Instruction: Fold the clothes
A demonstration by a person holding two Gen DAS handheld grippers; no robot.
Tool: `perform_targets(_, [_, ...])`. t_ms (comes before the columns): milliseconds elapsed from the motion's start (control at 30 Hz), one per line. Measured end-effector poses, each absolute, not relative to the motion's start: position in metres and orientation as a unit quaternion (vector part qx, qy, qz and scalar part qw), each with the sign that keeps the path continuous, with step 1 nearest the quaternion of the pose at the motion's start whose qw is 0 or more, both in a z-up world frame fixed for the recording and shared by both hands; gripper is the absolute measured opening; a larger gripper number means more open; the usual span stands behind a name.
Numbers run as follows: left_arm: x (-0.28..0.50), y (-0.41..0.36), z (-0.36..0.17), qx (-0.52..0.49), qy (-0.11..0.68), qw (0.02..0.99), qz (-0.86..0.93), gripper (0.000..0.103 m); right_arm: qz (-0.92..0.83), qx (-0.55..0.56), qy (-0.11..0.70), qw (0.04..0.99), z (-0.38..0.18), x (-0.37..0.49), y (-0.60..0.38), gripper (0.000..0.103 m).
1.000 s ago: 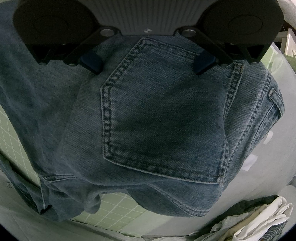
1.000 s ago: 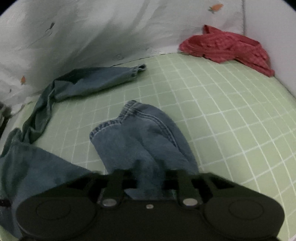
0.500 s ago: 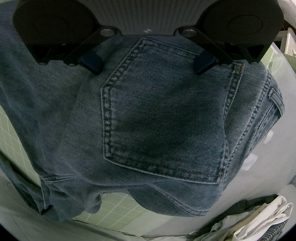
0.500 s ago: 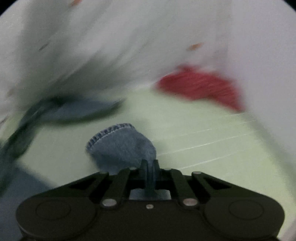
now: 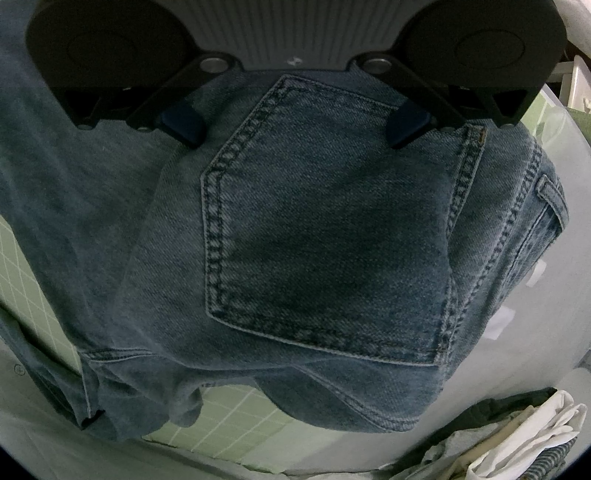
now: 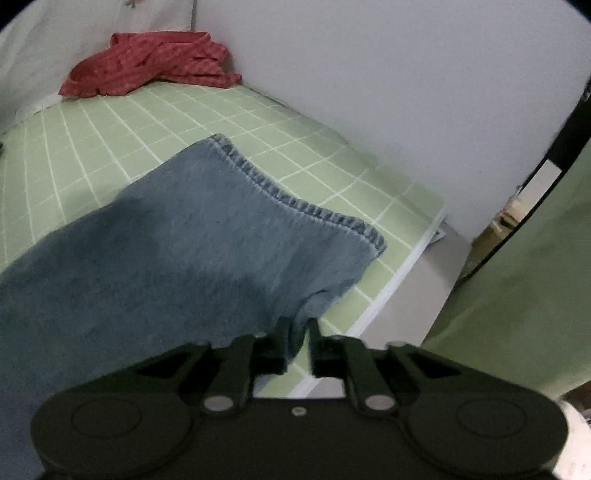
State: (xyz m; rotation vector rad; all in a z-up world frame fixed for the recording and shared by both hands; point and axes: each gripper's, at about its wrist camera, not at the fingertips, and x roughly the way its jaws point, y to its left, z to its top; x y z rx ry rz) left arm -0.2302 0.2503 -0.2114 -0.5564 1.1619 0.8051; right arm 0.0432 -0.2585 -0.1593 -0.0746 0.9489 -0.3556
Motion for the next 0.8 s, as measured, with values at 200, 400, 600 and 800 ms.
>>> perform_targets(200, [-0.241,0.258,-0.221,-0.253,0.528,0.724,0.365,0.103,-0.136,-0.016,0.395,0.909,-0.141,0.066,-0.235,0.074])
perform_targets(400, [-0.252,0.267,-0.231,-0.256,0.530,0.719,0.368,0.103,-0.037,0.071,0.410,0.909,-0.143,0.120,-0.213,0.075])
perform_targets(600, [-0.261,0.261,-0.237,-0.258,0.527,0.715,0.380,0.103,-0.034,0.063,0.454,0.888,-0.161,0.149,-0.202,0.032])
perform_targets(800, [-0.271,0.257,-0.244,-0.259,0.523,0.714,0.387,0.103,-0.022,0.055,0.442,0.895,-0.157,0.150,-0.214,0.012])
